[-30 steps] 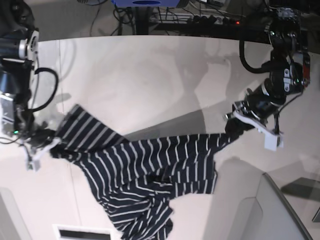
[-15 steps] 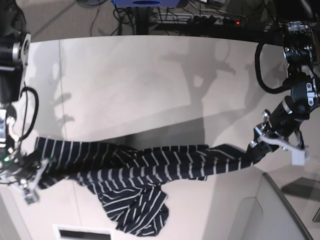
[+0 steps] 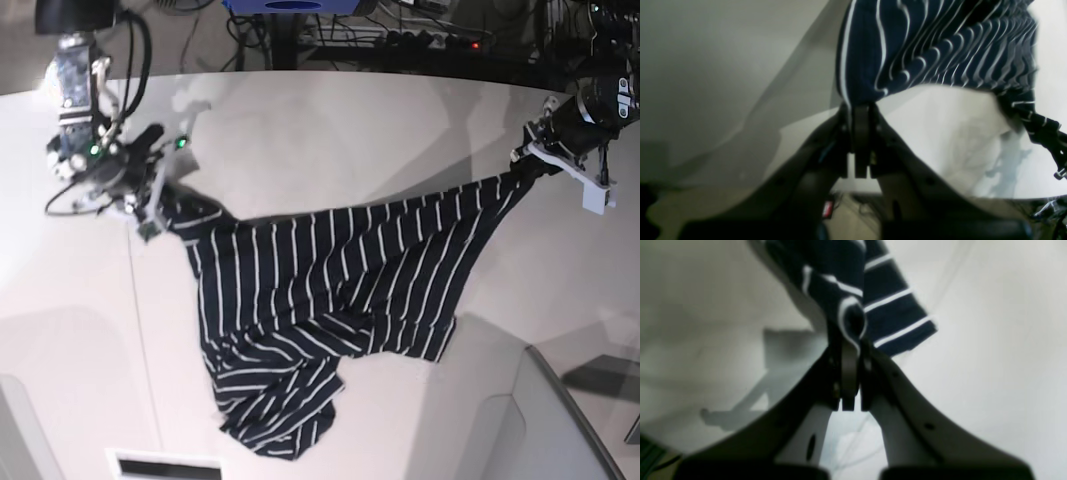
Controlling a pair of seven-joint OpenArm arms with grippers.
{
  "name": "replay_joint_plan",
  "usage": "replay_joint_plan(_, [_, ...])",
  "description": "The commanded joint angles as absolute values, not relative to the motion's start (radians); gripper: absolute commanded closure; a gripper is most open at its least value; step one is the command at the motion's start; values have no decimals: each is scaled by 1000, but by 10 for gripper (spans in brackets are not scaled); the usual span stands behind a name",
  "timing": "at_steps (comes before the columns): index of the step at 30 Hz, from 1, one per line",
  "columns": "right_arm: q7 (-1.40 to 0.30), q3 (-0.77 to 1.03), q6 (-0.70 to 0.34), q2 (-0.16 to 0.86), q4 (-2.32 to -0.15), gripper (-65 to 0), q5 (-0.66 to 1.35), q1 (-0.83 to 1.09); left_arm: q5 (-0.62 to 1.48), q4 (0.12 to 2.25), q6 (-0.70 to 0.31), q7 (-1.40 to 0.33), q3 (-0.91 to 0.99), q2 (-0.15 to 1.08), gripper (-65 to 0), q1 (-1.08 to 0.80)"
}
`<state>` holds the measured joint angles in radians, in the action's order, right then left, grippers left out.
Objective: Layout the t-shirt on the table in an organized manner, then fold the t-shirt properly
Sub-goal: 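Hold the shirt with both grippers and stretch it apart, then lift the shirt high with both grippers and shake it out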
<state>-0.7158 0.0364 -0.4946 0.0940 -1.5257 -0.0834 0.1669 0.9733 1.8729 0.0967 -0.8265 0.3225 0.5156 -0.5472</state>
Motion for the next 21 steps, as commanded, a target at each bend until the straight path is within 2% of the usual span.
replay_joint_plan(1, [-699,41,-493,81,-1549,0,-76,162,943,1886,91,-811,332,526,0,-556])
replay_joint_plan(5, [-699,39,-493,35,-1541,0,-74,191,777,1885,91,-811,314,487,0,-576])
replay_joint_plan(9, [-699,45,-489,38,-1560,0,-76,156,756,1893,90,-811,311,475,0,-568])
replay_joint_plan(21, [-934,41,-487,219,-1793,0,-77,-148,769,1936,90,-811,321,564,0,-249])
